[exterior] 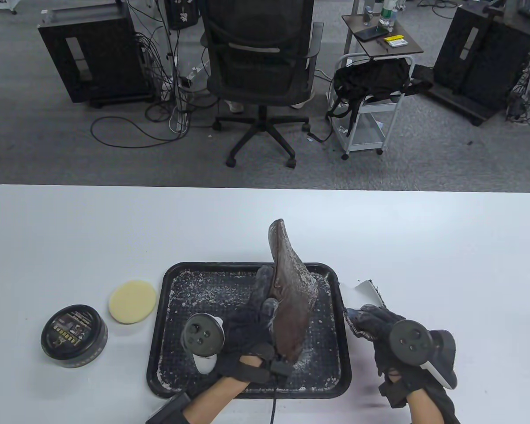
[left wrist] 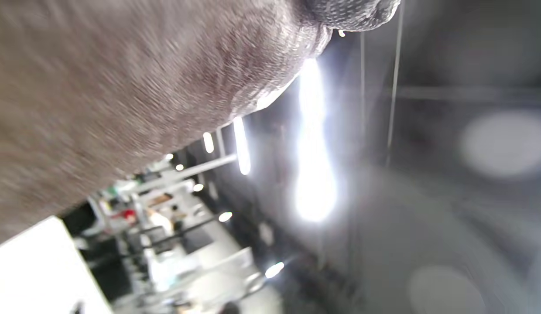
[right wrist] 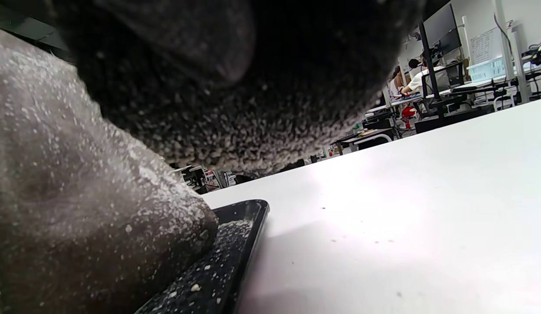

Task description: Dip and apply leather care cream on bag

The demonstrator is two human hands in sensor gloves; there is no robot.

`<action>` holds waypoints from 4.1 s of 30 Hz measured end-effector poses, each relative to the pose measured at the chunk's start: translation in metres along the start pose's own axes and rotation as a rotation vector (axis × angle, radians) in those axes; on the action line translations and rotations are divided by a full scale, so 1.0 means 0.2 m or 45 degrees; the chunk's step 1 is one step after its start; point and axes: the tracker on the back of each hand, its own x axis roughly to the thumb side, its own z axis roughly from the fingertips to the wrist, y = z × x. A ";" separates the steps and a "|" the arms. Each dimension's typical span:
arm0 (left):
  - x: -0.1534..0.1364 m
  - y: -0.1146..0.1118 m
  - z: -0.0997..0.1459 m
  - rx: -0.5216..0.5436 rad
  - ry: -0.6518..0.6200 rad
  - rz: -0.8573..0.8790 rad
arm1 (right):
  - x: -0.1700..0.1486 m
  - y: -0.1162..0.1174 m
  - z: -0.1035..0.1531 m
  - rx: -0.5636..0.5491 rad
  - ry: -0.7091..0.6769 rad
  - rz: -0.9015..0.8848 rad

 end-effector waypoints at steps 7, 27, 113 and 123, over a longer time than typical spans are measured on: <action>0.05 0.15 0.04 -0.198 0.009 -0.451 | 0.02 0.01 0.00 0.017 -0.009 0.020; -0.26 0.31 0.26 -0.621 0.407 -1.126 | 0.04 0.04 0.00 0.064 -0.014 0.026; -0.69 0.48 0.33 -1.215 0.560 -0.928 | 1.35 0.95 -0.48 0.400 -0.313 0.350; -0.69 0.49 0.33 -1.204 0.566 -0.891 | 1.19 0.89 -0.50 0.423 -0.138 0.416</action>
